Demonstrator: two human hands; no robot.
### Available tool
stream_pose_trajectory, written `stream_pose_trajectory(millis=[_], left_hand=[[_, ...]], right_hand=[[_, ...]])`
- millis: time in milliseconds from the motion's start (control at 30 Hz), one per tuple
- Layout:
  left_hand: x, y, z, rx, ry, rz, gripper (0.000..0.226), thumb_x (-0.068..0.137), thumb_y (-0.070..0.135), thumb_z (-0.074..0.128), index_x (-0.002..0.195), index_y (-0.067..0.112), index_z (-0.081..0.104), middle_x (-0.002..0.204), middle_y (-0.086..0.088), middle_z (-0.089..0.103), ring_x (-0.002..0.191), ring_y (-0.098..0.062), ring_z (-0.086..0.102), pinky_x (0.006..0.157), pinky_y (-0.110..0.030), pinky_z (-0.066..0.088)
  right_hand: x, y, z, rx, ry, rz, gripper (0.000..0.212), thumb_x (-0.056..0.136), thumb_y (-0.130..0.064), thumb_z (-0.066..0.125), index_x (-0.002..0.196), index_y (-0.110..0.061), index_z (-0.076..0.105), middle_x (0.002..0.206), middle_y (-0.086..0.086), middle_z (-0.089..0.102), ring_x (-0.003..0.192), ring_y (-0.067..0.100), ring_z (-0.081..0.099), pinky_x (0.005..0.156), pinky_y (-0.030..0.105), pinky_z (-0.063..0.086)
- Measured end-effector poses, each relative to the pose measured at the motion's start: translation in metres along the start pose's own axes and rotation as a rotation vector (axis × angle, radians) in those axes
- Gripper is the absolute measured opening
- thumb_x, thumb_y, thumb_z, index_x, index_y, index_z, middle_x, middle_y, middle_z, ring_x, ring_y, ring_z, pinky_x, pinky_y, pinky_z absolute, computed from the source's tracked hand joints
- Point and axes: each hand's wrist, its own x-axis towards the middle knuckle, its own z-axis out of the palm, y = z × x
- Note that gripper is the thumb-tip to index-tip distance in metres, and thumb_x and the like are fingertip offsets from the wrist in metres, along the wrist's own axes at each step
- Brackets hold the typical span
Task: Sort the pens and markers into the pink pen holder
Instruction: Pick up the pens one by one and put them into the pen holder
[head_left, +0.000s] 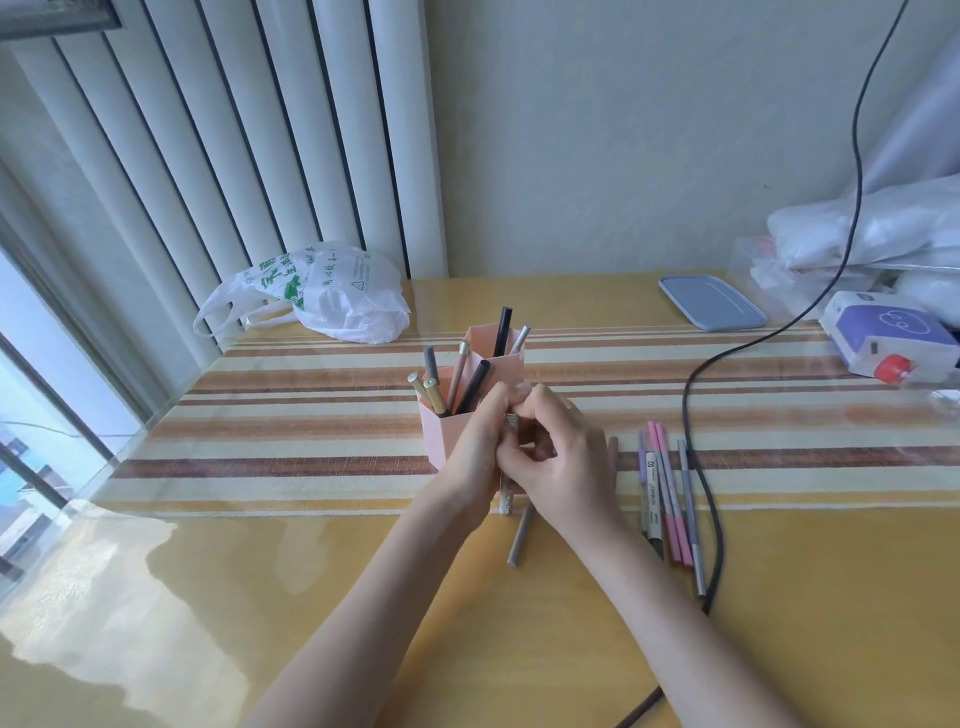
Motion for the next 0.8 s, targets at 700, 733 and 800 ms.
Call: stream_pose_trajectory(millis=[700,733,800], left_hand=[[0.007,-0.031,-0.044,0.889,0.707,0.673,0.074,0.073,0.044,0.052,0.134,0.007,0.029,0.128,-0.011,0.038,0.120,-0.026,0.037,0.102,-0.033,0.027],[0.009,-0.032,-0.045,0.787,0.634,0.527,0.083,0.072,0.050,0.053,0.138,0.011,0.022,0.133,-0.007,0.034,0.124,-0.024,0.034,0.104,-0.032,0.026],[0.012,-0.035,-0.047,0.596,0.520,0.304,0.092,0.066,0.061,0.059,0.138,0.024,0.015,0.137,-0.009,0.037,0.128,-0.022,0.036,0.107,-0.038,0.032]], right_hand=[[0.001,-0.007,-0.010,0.434,0.335,0.135,0.024,0.092,-0.008,0.051,0.105,-0.027,0.043,0.089,0.008,0.062,0.056,0.018,0.066,0.055,0.029,0.056],[0.001,-0.009,-0.011,0.436,0.357,0.124,0.024,0.092,-0.008,0.051,0.104,-0.026,0.042,0.089,0.007,0.061,0.055,0.017,0.066,0.055,0.028,0.055],[0.002,-0.011,-0.013,0.441,0.377,0.118,0.023,0.092,-0.008,0.051,0.104,-0.024,0.042,0.090,0.001,0.061,0.058,0.016,0.067,0.057,0.027,0.055]])
